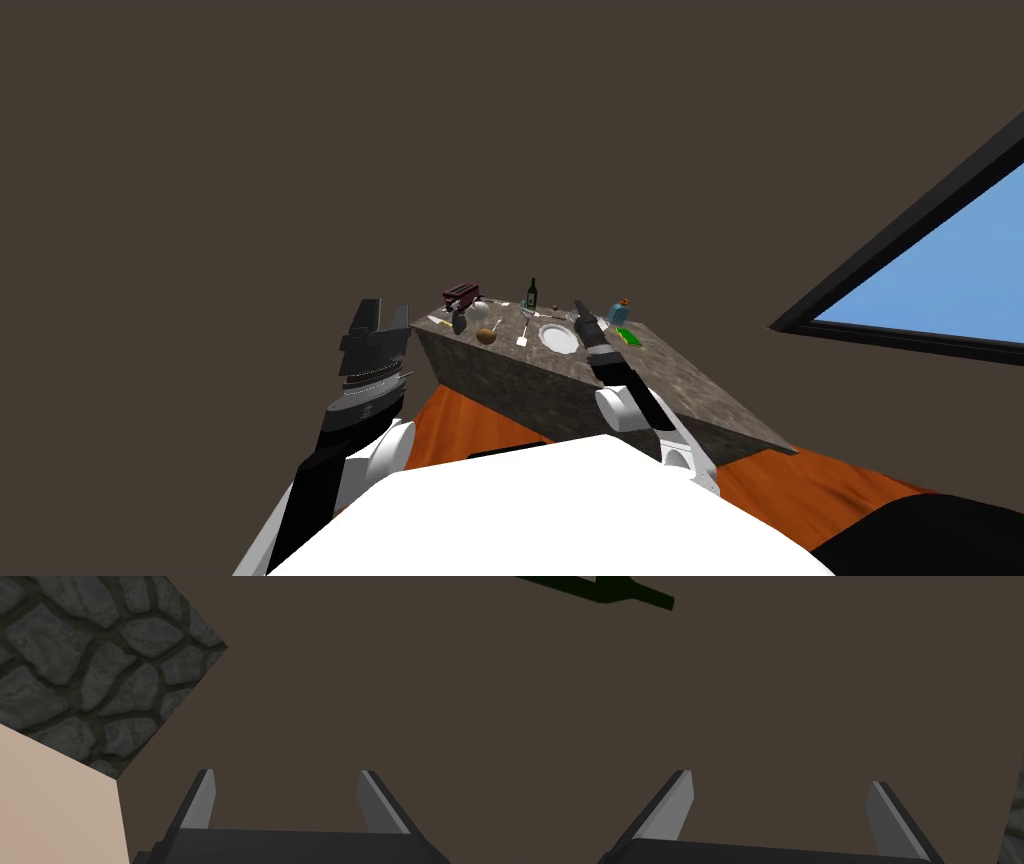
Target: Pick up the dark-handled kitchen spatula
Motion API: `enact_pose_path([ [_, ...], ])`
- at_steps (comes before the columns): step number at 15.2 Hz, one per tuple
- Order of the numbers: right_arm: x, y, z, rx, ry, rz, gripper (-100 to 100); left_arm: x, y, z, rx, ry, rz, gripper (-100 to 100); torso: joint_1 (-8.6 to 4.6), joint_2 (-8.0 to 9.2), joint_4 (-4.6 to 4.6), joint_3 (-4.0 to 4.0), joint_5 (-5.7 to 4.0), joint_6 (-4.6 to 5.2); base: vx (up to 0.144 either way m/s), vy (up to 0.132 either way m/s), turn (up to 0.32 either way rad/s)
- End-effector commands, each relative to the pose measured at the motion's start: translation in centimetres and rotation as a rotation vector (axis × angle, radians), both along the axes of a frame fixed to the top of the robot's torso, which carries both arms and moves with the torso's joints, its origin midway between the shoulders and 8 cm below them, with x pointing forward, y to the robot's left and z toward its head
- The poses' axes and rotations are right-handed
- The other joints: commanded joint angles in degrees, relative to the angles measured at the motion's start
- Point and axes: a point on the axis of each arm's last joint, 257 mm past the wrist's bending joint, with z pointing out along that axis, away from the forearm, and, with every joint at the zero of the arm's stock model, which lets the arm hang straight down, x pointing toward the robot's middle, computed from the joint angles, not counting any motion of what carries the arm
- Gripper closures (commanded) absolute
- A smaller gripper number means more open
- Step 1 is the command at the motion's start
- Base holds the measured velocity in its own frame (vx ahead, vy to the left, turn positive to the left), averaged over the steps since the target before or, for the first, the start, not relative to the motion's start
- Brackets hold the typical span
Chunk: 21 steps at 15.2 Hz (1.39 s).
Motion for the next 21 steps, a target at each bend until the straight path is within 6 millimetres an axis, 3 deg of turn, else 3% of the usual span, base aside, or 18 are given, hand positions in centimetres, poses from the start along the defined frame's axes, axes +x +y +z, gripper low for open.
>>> enact_pose_path([
  [1,1.4,0.0,-1.6,-0.039,0.061,0.005,-100,0.0,0.0,0.0,0.000,0.000,0.000,0,0.00,0.00,0.00,0.00,0.00,0.00,-0.010,0.040,0.082],
  [3,1.6,-0.1,-2.1,-0.038,0.082,0.003,-100,0.0,0.0,0.0,0.000,0.000,0.000,0,-0.02,0.00,0.00,0.00,0.00,0.00,-0.006,0.030,0.037],
  [6,3.6,-0.2,-4.6,-0.096,0.173,0.006,-100,0.0,0.0,0.0,0.000,0.000,0.000,0,-0.05,-0.04,-0.01,-0.02,-0.01,0.00,0.003,0.031,0.070],
  [21,8.2,-2.1,-12.8,-0.254,0.478,-0.008,-100,0.0,0.0,0.0,0.000,0.000,0.000,0,-0.06,-0.09,-0.02,-0.05,-0.01,0.02,0.010,0.030,0.052],
])
